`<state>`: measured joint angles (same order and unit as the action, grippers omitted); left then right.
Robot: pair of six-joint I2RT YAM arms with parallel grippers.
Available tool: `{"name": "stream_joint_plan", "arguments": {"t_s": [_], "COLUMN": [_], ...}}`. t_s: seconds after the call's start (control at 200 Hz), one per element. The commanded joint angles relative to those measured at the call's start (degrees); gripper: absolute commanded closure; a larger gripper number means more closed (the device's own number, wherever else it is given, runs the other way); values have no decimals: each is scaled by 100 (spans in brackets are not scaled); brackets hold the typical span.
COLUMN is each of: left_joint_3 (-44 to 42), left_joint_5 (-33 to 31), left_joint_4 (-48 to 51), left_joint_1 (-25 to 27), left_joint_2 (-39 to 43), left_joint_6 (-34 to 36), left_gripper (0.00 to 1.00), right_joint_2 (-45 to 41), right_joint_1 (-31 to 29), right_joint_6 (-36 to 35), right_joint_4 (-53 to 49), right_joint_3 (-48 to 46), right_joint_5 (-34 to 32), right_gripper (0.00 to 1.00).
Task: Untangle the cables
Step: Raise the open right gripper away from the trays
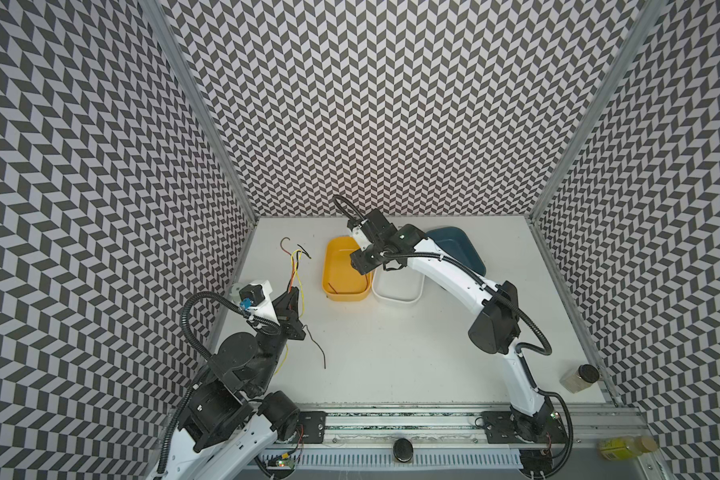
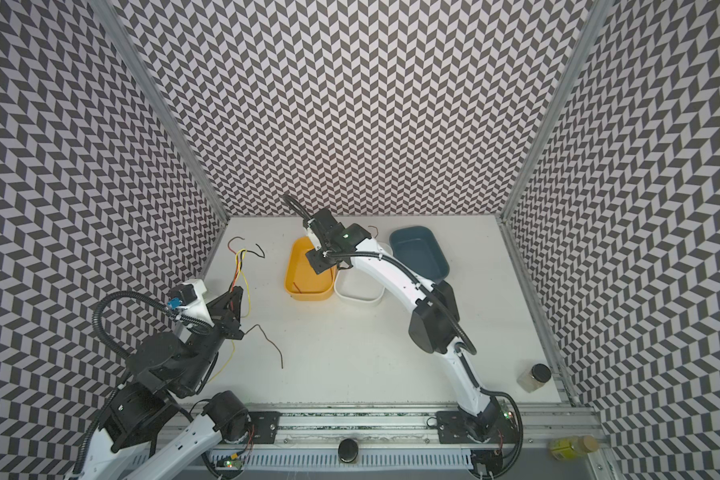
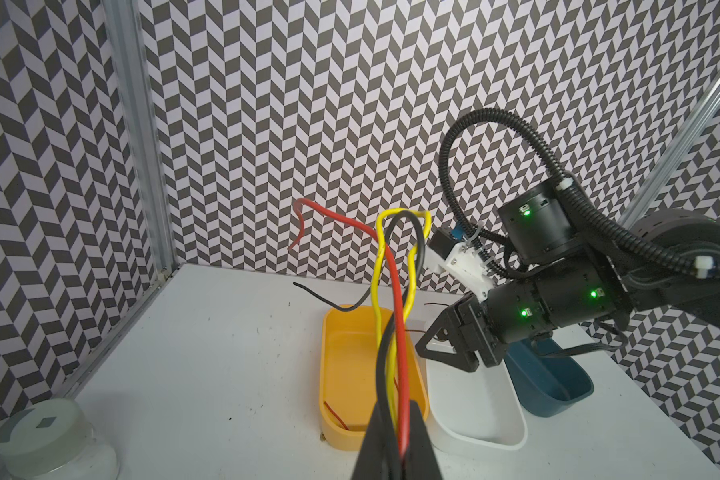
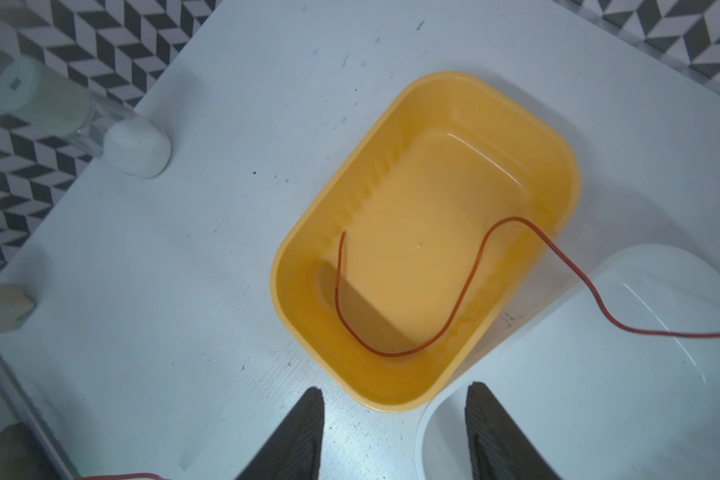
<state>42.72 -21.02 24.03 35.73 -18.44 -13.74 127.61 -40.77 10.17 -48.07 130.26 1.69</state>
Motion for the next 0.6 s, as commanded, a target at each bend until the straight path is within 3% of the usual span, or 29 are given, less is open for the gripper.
{"name": "stream_joint_plan", "arguments": {"t_s": [0.0,0.165,0.225,0.335,0.416,0.596], "left_joint_3": [-42,-37,-43,-39,-48,-52], "left_joint_5": [-96,-78,-78,-78,-82,-87], "left_joint_4": [-133,-138,-136,-136,-138,-153], "left_joint_1": [39,40,40,39,49,49], "left_joint_2": [33,24,18,-2,-2,-2], "left_joint_6": [-6,-14,-15,-9,-8,-6], "left_gripper": [100,100,100,100,100,100], "right_joint_2": [-516,-728,-713,-516,-250,214], "right_joint_1": [586,1112,1334,1639,1764,1827], "right_joint_6": [785,1538,1789,2287,2502,2953], "right_joint_4": [94,416,648,1213,1279,1177], "right_joint_3": [-296,-925,-1102,-1295,-1112,-800], "right_joint_5": [-42,-164,301,1087,1254,1307], "right_gripper": [40,31,31,38,46,45]}}
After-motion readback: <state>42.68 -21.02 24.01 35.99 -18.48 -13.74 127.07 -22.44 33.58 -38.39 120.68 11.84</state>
